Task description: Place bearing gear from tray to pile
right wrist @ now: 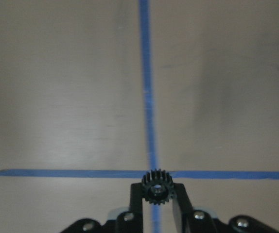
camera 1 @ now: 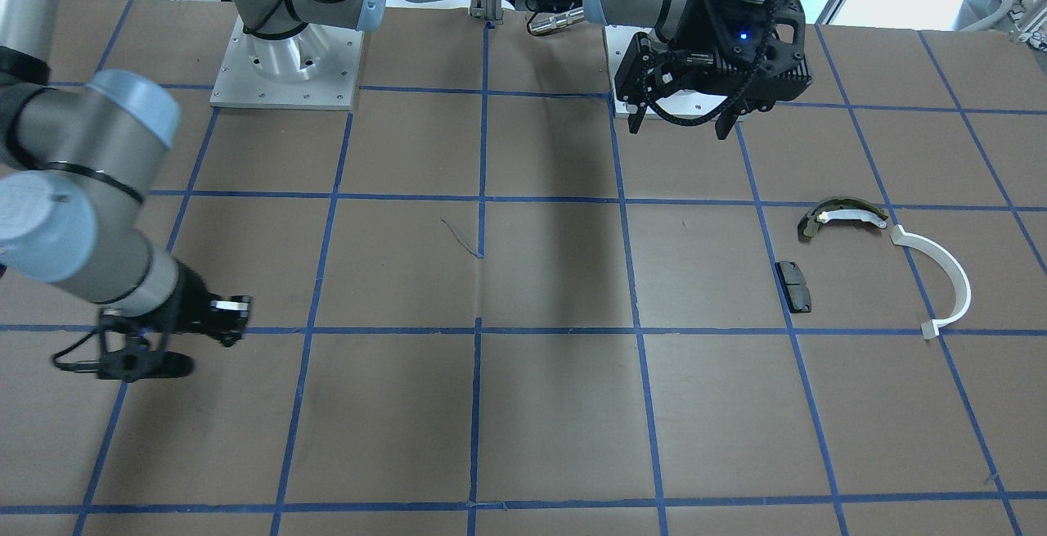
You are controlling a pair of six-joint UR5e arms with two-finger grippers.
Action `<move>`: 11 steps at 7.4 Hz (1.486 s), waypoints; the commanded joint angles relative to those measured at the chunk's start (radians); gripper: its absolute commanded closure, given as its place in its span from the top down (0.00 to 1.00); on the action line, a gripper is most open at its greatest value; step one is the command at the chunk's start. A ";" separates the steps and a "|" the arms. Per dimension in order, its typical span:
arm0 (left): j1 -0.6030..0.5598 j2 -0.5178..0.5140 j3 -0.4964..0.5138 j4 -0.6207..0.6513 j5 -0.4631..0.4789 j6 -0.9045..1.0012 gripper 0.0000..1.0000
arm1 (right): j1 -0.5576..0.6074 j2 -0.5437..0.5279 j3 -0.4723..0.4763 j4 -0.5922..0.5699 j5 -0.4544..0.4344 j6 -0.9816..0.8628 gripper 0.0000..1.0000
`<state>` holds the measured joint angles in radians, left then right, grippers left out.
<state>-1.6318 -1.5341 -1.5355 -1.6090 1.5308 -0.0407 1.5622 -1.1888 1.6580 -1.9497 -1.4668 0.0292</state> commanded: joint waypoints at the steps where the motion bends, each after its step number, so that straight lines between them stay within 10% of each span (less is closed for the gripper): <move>1: 0.000 0.002 -0.002 -0.002 0.000 0.001 1.00 | 0.215 0.009 0.006 -0.012 0.049 0.274 0.00; 7: 0.000 0.002 -0.002 -0.002 0.000 -0.001 1.00 | 0.438 0.143 0.069 -0.252 0.094 0.597 0.00; 9: 0.000 0.002 -0.002 -0.002 0.000 0.001 1.00 | 0.437 0.129 0.071 -0.259 0.079 0.595 0.99; 11: 0.000 0.002 -0.002 -0.002 0.000 0.001 1.00 | 0.371 0.071 0.057 -0.253 0.066 0.578 1.00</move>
<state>-1.6321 -1.5324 -1.5370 -1.6113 1.5309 -0.0400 1.9764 -1.0792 1.7206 -2.2053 -1.3913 0.6175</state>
